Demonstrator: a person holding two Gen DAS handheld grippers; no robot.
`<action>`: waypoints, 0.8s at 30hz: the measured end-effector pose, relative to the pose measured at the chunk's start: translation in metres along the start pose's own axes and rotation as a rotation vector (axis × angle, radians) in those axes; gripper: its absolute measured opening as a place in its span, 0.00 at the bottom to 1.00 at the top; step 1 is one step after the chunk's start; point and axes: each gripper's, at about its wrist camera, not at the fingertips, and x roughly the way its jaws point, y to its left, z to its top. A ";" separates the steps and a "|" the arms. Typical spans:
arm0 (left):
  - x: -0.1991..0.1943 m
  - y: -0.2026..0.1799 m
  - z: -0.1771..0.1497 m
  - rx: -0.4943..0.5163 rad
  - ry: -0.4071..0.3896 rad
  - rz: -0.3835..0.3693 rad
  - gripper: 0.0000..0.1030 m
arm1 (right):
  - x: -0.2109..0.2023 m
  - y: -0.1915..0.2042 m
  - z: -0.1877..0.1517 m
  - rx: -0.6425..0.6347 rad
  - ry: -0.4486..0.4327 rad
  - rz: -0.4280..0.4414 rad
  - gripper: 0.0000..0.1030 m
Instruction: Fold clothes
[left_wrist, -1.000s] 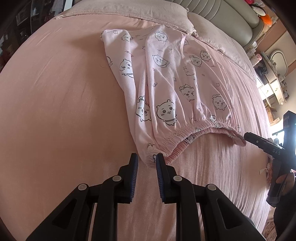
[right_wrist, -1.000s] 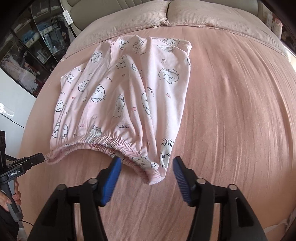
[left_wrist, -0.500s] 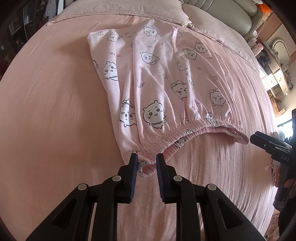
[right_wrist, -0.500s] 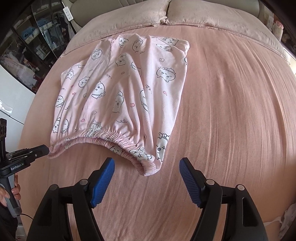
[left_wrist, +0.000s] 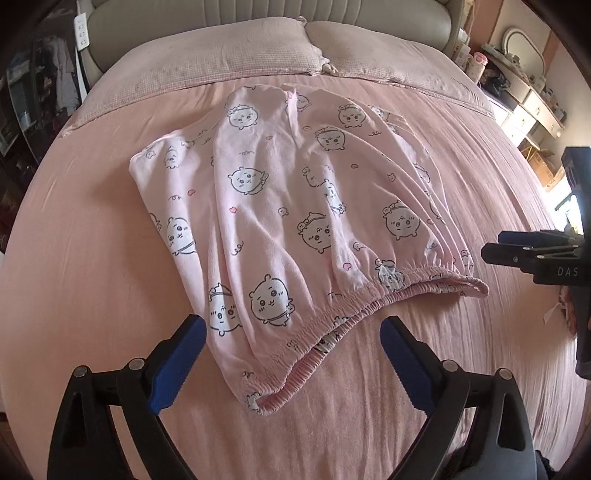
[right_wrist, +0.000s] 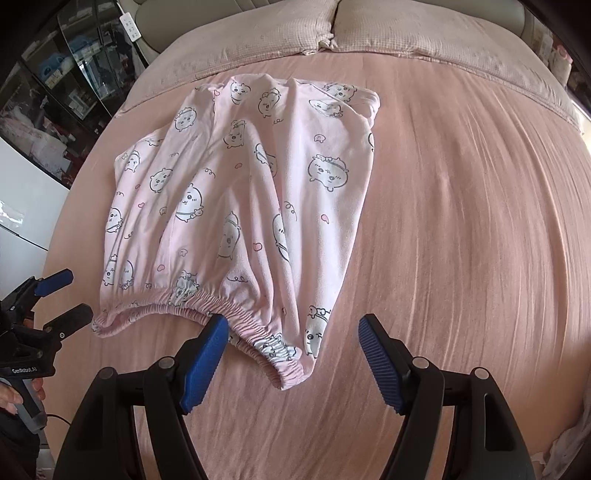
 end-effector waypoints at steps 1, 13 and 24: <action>0.001 -0.006 0.003 0.037 -0.003 0.020 0.94 | 0.000 -0.001 0.003 -0.002 0.002 -0.002 0.71; 0.027 -0.110 0.000 0.538 -0.107 0.219 0.93 | 0.007 -0.035 0.041 0.092 0.009 0.012 0.71; 0.054 -0.215 -0.045 1.146 -0.374 0.460 0.93 | 0.004 -0.096 0.029 0.279 0.012 0.014 0.71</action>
